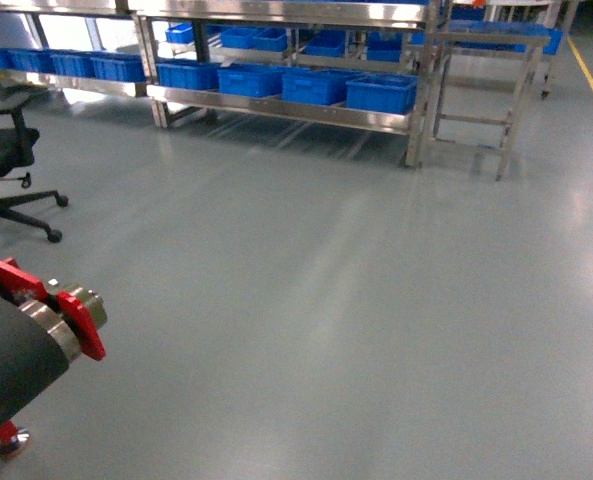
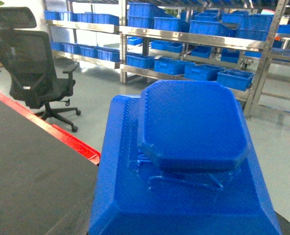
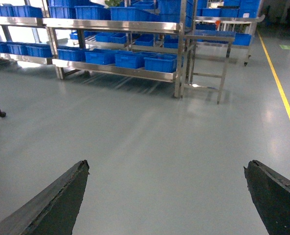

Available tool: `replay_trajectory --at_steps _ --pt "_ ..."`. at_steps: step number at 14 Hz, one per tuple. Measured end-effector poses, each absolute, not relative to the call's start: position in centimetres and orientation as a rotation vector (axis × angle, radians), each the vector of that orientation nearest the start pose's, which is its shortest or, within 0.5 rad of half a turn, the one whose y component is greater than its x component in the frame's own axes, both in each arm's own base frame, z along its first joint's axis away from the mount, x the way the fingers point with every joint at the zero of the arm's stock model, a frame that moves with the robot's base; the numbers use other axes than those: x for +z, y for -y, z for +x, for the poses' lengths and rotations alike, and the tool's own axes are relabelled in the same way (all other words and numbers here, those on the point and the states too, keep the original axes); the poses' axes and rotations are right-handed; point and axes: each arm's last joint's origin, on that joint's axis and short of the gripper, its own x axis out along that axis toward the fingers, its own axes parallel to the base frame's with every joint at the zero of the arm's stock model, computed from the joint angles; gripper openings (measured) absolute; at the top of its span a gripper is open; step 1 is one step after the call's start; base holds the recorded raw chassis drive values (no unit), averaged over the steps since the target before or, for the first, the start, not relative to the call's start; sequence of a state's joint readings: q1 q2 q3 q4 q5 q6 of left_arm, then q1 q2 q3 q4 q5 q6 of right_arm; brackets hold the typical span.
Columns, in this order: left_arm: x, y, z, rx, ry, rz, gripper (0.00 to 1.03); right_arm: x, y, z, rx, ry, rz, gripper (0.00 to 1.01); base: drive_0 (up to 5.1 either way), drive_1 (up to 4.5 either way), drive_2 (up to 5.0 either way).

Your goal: Pick blue part to blue bin on bottom shelf

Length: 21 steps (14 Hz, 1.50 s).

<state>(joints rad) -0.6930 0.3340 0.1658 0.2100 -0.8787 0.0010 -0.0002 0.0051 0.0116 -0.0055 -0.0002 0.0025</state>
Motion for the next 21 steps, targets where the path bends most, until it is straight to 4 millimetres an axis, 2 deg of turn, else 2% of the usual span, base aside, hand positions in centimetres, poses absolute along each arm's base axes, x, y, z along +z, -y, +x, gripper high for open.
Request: replay_trajectory --at_steps 19,21 --pt "21.18 5.2 9.76 0.186 0.029 -0.029 0.43 16.65 0.0 9.73 0.0 0.001 0.003 0.98 -1.6 -1.62 -1.6" --pt "21.2 5.23 9.75 0.181 0.032 -0.031 0.43 16.71 0.0 9.73 0.0 0.006 0.003 0.98 -0.3 3.66 -4.3"
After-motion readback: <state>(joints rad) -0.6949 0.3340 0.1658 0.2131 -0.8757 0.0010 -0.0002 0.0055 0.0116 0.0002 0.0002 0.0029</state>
